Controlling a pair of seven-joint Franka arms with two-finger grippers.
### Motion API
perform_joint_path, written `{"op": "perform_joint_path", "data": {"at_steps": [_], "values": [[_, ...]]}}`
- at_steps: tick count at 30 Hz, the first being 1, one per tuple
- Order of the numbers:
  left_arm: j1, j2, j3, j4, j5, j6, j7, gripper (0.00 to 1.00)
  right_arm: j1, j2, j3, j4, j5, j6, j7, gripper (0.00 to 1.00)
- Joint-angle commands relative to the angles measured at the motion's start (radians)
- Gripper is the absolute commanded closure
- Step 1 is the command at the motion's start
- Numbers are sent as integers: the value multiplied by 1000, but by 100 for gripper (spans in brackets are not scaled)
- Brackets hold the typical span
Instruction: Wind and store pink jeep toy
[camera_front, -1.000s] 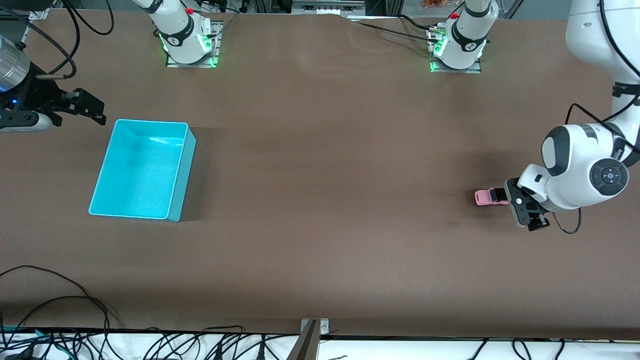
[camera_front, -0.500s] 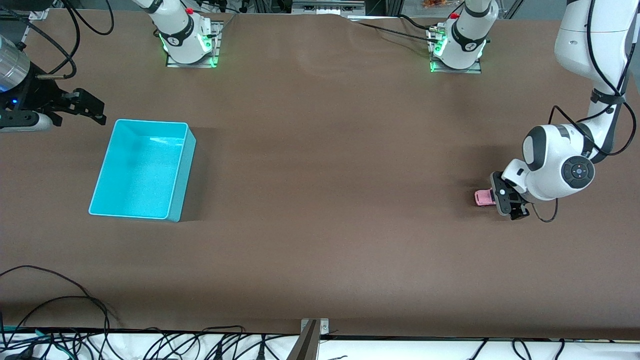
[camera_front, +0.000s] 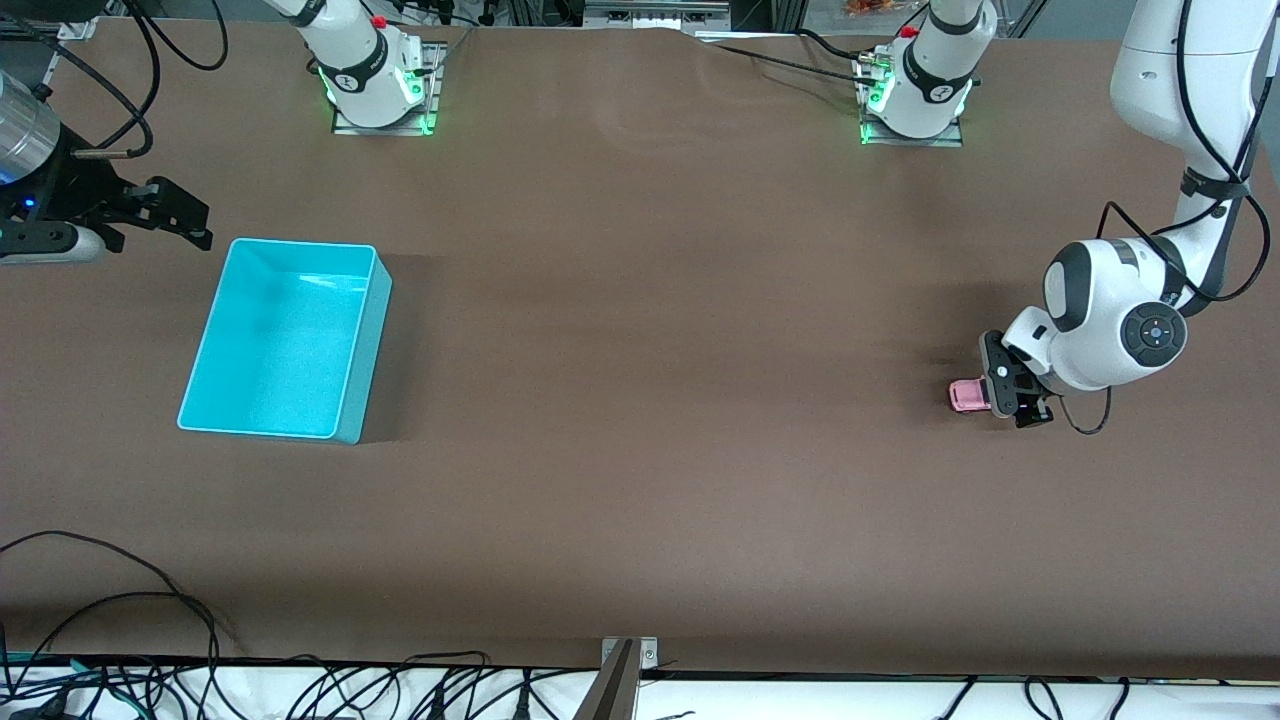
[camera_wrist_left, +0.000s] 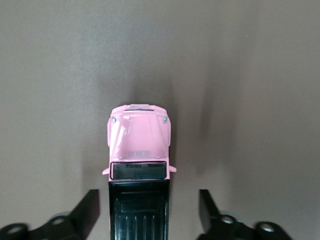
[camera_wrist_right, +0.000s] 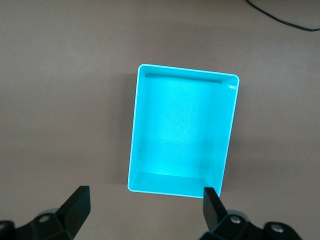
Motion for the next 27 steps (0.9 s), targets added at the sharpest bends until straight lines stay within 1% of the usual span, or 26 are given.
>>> {"op": "perform_joint_path", "data": {"at_steps": [1,6,10,27], "values": [[8,-21,-6,-24,7,20,60,70,4,2,-1,19,-11,-18,-6,0],[11,-9,-5,-24,7,45,65,71,4,2,-1,19,-11,-18,-7,0],[10,-10,-5,-24,18,45,65,80,4,4,-1,19,-11,-18,-7,0],[8,2,-5,-24,19,49,102,80,4,4,-1,19,-11,-18,-7,0]]}}
